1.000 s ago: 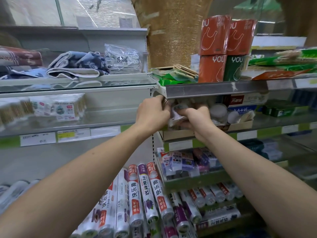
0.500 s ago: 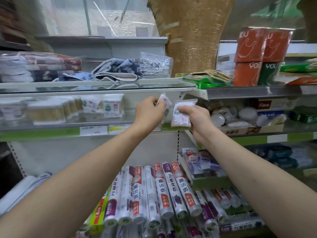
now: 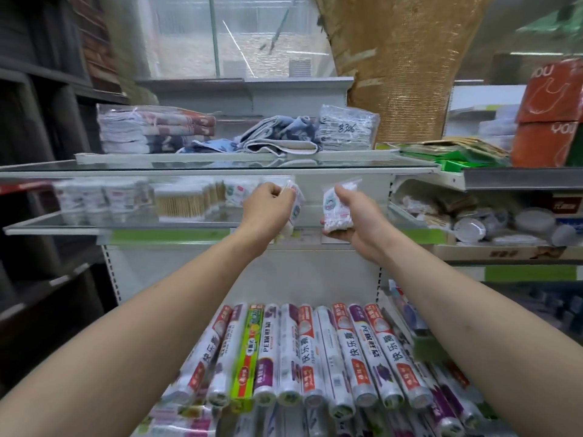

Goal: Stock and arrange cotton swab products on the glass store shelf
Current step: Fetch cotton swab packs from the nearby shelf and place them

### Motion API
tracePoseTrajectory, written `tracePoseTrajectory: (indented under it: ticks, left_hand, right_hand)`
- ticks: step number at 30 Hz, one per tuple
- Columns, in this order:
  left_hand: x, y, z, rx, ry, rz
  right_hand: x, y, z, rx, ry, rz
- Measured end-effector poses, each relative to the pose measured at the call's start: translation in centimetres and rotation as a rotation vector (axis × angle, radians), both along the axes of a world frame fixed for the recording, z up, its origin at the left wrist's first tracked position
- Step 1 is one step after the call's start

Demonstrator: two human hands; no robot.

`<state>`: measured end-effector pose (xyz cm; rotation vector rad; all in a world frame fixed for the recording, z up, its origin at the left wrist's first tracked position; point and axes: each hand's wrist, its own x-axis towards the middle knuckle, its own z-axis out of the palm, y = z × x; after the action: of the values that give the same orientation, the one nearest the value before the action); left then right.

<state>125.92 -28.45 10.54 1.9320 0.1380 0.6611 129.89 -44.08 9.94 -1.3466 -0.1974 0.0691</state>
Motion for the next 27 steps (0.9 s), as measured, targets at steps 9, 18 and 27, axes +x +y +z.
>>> tracePoseTrajectory:
  ticks: [9,18,27]
  left_hand:
    - [-0.9,4.2,-0.1,-0.057,-0.02,0.07]
    - [1.5,5.8,0.5,-0.08,-0.006,0.112]
    - [3.5,6.7,0.8,0.016,0.02,0.164]
  right_hand:
    - [-0.1,3.3,0.4,-0.139,-0.009,-0.023]
    - [3.4,5.7,1.4,-0.232,-0.054,-0.081]
    - [7.2,7.9,1.2,-0.102,0.007,0.005]
